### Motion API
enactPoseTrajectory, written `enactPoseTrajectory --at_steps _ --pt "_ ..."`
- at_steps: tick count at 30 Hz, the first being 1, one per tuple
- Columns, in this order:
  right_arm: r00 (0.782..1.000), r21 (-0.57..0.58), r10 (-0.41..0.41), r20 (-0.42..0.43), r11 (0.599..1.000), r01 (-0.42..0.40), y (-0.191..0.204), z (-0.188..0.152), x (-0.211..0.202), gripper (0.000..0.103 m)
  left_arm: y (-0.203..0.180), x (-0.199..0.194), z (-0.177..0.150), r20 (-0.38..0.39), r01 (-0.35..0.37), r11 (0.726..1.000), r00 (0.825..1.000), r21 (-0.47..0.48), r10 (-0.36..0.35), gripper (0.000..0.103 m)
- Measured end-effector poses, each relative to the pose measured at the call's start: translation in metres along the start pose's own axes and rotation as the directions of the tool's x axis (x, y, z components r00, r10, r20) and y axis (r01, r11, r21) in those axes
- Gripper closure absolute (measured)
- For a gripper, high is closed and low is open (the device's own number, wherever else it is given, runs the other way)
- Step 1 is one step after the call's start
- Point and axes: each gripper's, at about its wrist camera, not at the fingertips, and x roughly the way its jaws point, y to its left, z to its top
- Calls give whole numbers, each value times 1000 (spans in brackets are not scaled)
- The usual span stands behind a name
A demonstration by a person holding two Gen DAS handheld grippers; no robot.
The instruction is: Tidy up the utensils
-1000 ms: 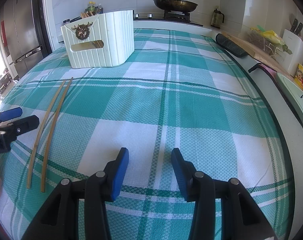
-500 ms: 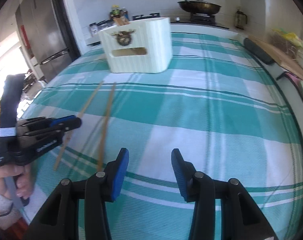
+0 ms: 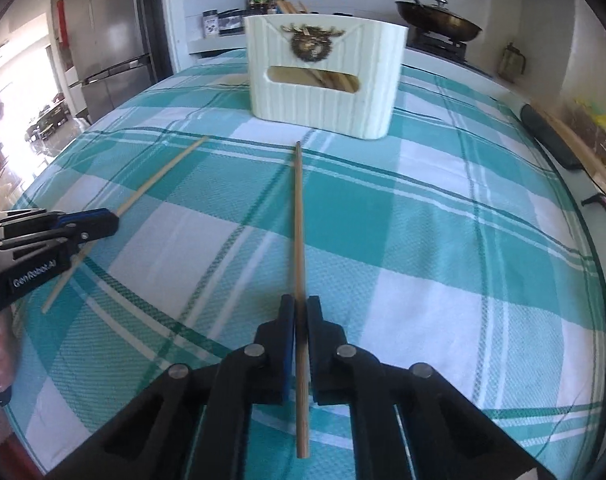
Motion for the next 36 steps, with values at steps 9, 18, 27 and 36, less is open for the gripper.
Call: enactPoseTrajectory --at_steps 9,18,27,36 --pt "992 142 -128 -8 982 128 -60 -43 -38 94 17 -6 -6 -4 37 999 999 6 -37 45" --pt "997 133 -77 -8 988 77 -79 -37 -28 43 23 8 -3 -42 -45 998 998 34 47 2" --pt "996 120 -84 12 989 82 -80 -31 -16 34 27 14 1 -37 -25 999 999 34 26 0" --pt "997 124 -78 11 989 76 -80 -31 -17 33 27 14 2 -47 -4 999 999 53 7 1"
